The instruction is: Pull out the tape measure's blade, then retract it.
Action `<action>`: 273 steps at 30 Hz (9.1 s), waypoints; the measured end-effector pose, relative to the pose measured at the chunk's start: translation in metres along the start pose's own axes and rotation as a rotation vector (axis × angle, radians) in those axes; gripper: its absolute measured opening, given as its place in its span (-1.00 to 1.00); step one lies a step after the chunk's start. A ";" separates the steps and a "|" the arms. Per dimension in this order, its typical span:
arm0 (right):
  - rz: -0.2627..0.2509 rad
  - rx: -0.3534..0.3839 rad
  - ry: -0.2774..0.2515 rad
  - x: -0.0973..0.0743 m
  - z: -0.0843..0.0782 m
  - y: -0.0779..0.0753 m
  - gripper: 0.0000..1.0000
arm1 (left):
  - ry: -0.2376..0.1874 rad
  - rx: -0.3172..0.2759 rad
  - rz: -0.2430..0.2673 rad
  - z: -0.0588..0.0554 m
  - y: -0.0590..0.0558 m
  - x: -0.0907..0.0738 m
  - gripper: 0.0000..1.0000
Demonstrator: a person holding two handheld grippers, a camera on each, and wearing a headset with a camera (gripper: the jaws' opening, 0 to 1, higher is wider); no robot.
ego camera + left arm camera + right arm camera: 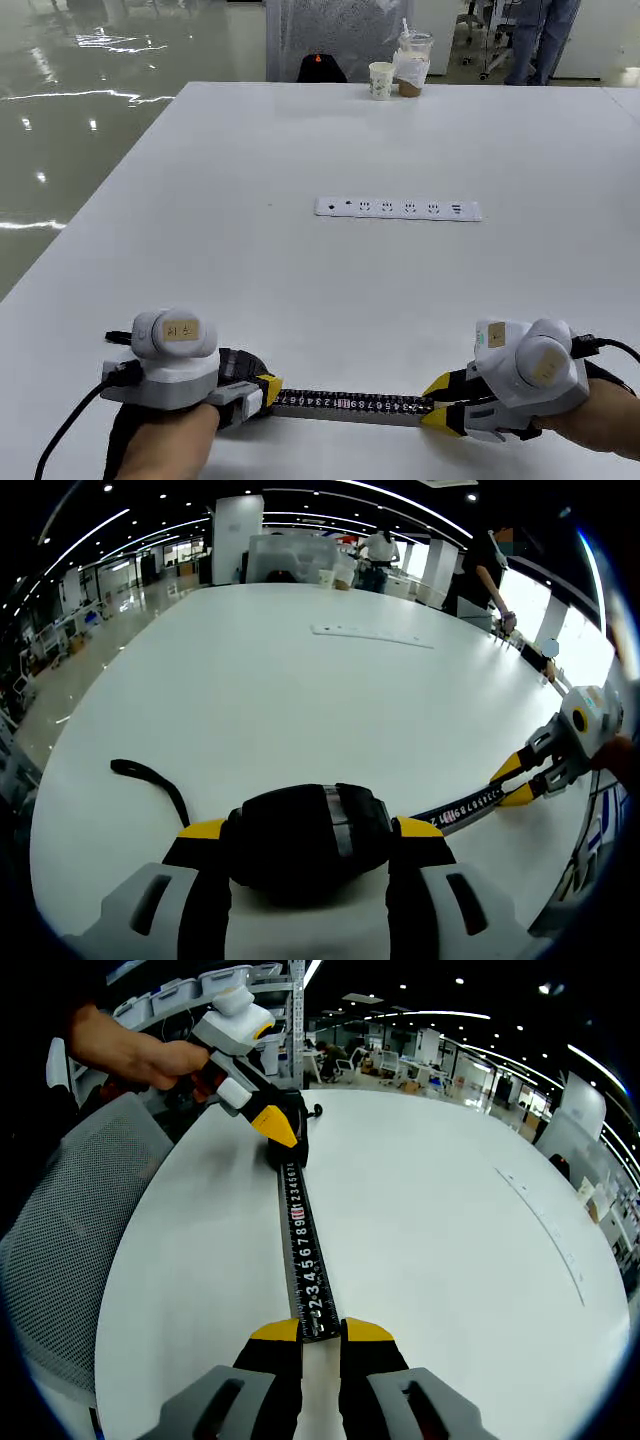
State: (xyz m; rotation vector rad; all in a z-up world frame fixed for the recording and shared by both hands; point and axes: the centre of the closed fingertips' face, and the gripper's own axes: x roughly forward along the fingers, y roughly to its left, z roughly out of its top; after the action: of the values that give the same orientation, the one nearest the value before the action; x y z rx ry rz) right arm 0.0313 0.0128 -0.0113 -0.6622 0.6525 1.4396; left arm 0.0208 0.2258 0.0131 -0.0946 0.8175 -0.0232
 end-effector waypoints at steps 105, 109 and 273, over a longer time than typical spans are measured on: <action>0.033 -0.023 -0.095 0.084 0.093 0.021 -0.80 | 0.005 -0.015 -0.016 -0.001 0.000 -0.001 0.17; 0.032 -0.027 -0.100 0.087 0.097 0.021 -0.79 | 0.006 -0.017 -0.016 -0.001 0.000 -0.001 0.17; -0.300 0.304 -0.269 -0.042 0.036 0.046 0.42 | -0.185 0.319 -0.317 -0.020 -0.016 -0.069 0.83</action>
State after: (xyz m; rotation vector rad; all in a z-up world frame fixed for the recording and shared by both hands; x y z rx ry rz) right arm -0.0161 0.0126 0.0435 -0.3043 0.5209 1.0966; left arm -0.0405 0.2125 0.0510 0.0752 0.5994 -0.4367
